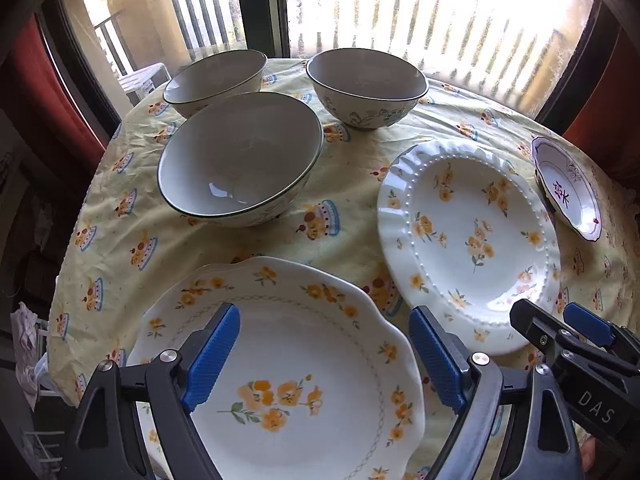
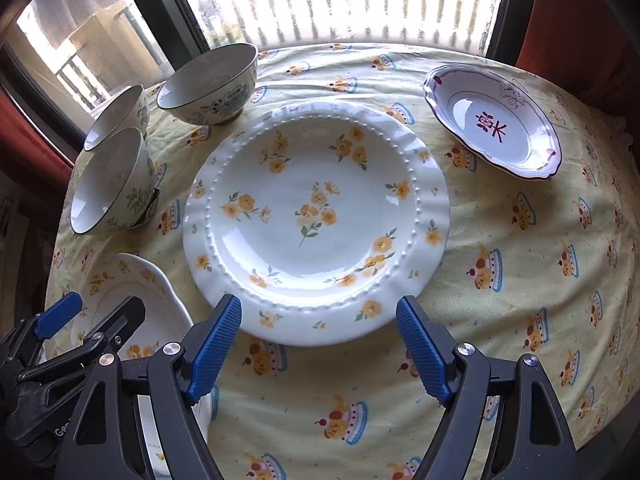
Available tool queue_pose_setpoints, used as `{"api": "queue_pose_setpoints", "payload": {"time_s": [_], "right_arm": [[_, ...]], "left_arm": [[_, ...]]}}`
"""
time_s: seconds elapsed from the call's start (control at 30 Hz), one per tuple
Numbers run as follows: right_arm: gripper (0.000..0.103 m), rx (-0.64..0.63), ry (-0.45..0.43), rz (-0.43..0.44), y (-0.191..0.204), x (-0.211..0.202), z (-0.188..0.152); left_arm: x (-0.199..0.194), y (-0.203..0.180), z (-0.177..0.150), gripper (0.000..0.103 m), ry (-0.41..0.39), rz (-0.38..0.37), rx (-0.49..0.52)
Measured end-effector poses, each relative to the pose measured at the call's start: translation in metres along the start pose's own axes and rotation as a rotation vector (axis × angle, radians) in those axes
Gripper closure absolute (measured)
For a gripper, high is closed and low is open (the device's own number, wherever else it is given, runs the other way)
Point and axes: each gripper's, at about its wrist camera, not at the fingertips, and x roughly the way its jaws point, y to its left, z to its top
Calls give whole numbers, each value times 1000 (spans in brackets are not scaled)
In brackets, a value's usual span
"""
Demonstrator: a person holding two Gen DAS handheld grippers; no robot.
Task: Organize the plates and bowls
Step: 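Move the right gripper to the beaded-rim plate and grasp its rim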
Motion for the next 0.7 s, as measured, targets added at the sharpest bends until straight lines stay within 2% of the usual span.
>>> {"api": "queue_pose_setpoints", "payload": {"time_s": [0.1, 0.23, 0.4, 0.6, 0.7], "right_arm": [[21, 32, 3, 11, -20, 4, 12], [21, 25, -9, 3, -34, 10, 27], [21, 60, 9, 3, -52, 27, 45], [21, 64, 8, -2, -63, 44, 64], [21, 68, 5, -2, -64, 53, 71]], "left_arm": [[8, -18, 9, 15, -5, 7, 0], [25, -40, 21, 18, -8, 52, 13], [43, -53, 38, 20, 8, 51, -28], [64, -61, 44, 21, 32, 63, -10], [74, -63, 45, 26, 55, 58, -1]]}}
